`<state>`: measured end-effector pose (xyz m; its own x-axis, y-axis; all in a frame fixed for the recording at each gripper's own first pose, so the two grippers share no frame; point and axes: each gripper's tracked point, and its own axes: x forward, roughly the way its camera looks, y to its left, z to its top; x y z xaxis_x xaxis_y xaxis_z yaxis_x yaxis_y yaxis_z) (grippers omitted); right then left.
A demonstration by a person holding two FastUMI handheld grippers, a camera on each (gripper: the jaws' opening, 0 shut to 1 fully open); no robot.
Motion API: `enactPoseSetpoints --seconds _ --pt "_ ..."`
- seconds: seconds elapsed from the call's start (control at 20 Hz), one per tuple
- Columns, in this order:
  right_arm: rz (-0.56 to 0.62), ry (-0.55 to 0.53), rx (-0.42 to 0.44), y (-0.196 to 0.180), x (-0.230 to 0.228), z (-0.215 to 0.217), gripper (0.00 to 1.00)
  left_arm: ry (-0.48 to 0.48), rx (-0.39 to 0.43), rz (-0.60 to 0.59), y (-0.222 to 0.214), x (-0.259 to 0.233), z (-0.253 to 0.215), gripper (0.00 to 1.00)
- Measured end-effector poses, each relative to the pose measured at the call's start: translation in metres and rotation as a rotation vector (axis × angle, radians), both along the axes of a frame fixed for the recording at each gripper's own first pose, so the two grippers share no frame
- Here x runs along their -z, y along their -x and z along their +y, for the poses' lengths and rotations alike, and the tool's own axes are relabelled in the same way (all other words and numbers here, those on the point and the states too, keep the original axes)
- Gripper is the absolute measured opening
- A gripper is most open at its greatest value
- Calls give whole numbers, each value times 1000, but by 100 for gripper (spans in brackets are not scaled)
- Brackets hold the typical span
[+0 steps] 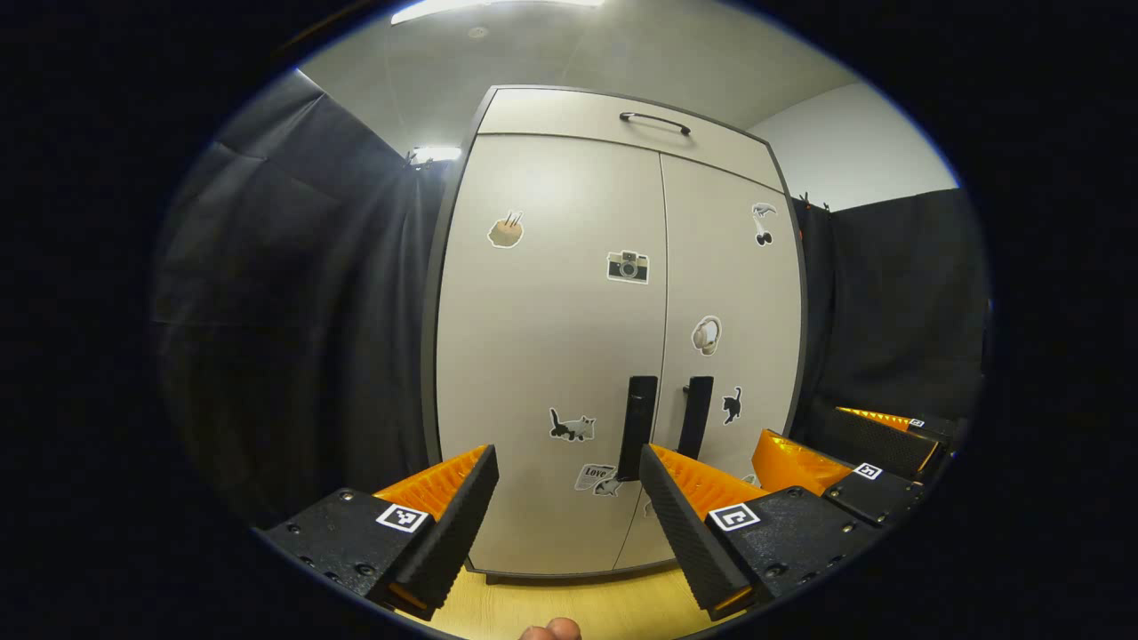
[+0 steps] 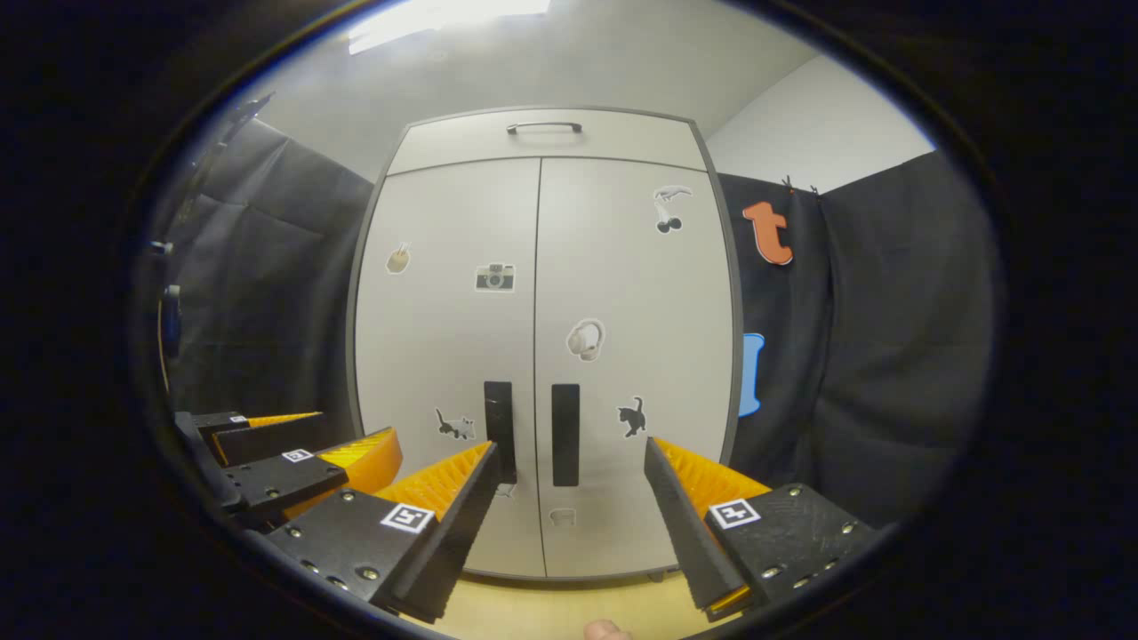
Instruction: Open the right door of the double-door shoe cabinet with the right hand, and open the left door with the left hand.
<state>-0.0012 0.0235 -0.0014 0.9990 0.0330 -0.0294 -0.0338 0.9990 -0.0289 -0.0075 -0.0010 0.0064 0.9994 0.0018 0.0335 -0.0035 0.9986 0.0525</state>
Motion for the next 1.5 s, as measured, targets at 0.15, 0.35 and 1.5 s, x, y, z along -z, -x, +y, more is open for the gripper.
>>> enactPoseSetpoints --seconds 0.15,0.35,1.5 --pt "-2 -10 -4 -3 -1 2 96 7 -5 3 -3 0 3 99" --pt "-7 -10 -5 -9 -3 3 96 17 -10 1 -7 0 7 99" --pt "112 14 -23 -144 53 11 76 22 -95 -12 -26 -4 45 99"
